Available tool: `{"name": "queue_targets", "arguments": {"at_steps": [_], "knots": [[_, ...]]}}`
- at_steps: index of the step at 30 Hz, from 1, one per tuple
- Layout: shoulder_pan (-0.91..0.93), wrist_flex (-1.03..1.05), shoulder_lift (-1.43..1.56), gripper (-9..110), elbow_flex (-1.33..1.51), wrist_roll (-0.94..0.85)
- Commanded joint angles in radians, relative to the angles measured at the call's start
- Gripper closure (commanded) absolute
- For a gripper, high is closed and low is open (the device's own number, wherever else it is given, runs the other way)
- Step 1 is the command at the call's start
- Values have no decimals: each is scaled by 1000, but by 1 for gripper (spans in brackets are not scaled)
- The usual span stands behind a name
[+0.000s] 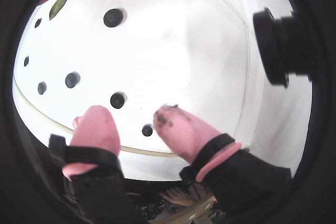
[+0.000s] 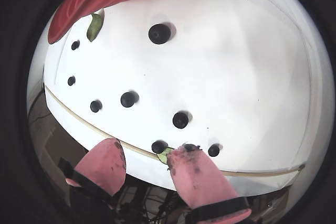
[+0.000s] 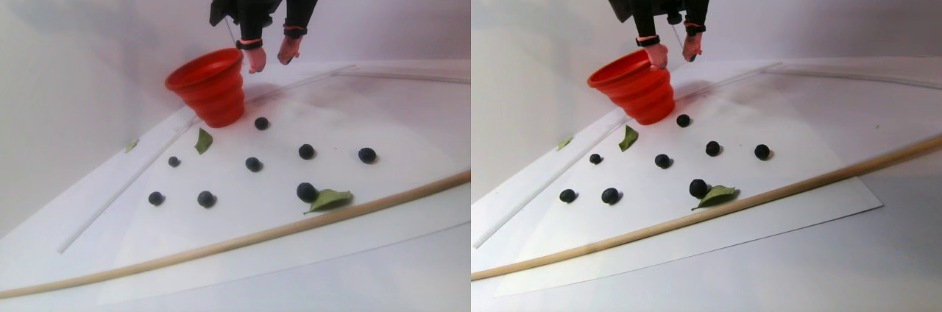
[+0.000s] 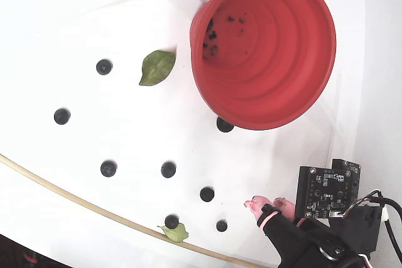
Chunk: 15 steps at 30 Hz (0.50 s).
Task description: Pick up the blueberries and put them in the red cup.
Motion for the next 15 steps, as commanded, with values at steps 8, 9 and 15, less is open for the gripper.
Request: {"name": "queue_targets", "arguments": {"at_steps": [8, 9, 15], "knots": [[-2, -49, -61, 86, -5, -8], [3, -54, -63, 86, 2, -11], [18, -63, -75, 86, 11, -18]]}}
